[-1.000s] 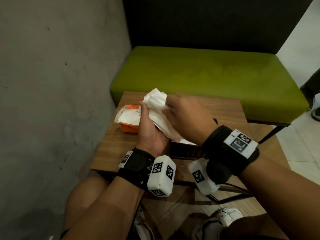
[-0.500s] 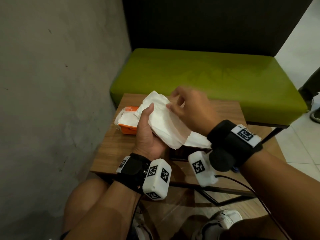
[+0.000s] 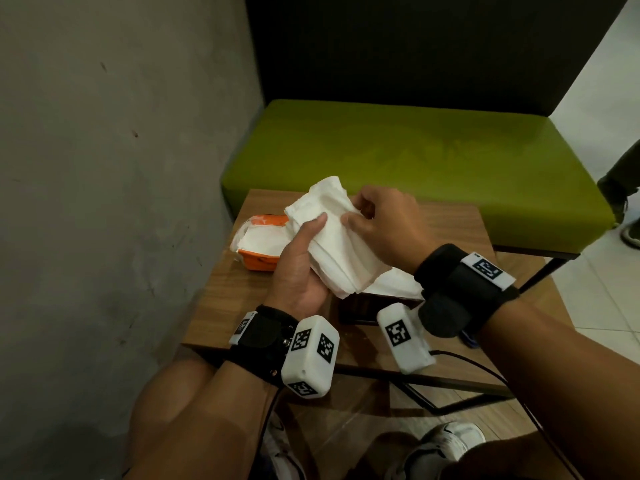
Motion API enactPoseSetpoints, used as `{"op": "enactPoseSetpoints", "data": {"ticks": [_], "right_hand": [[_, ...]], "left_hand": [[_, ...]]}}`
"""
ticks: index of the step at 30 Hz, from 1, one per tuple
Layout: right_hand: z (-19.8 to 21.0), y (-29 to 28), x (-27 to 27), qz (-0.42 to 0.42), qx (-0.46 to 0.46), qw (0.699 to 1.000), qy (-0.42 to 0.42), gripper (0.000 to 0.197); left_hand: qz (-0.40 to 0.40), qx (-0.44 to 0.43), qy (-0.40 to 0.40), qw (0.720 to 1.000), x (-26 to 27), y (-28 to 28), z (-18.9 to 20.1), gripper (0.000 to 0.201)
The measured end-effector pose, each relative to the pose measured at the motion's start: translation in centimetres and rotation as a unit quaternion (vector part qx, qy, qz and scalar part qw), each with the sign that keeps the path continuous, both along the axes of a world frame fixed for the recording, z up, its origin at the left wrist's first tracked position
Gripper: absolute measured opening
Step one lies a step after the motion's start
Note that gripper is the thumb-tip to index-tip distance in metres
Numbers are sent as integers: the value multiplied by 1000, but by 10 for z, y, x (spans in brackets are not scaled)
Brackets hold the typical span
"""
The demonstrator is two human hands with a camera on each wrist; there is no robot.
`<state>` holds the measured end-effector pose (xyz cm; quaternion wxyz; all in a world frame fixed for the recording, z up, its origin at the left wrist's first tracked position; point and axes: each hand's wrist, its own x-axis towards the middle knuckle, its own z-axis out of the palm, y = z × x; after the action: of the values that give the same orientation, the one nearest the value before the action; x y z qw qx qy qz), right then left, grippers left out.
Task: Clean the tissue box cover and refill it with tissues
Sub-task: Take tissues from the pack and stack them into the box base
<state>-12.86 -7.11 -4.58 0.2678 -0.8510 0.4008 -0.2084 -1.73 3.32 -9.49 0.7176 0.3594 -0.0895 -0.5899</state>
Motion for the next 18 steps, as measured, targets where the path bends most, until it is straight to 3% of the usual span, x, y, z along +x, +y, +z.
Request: {"op": "enactPoseSetpoints", "data": {"ticks": [10,14,18], "right_hand": [[1,2,-2,-35,57,997,-36,27],[5,13,-4,46,211,976,-31,55],[4,16,-4,60,210,976,-8,65]], "left_hand": [[50,54,-29,997,5,-6,-11,42],[41,41,-28,998,5,-7,-2,40],[18,32,-35,999,7,-6,1,44]]}}
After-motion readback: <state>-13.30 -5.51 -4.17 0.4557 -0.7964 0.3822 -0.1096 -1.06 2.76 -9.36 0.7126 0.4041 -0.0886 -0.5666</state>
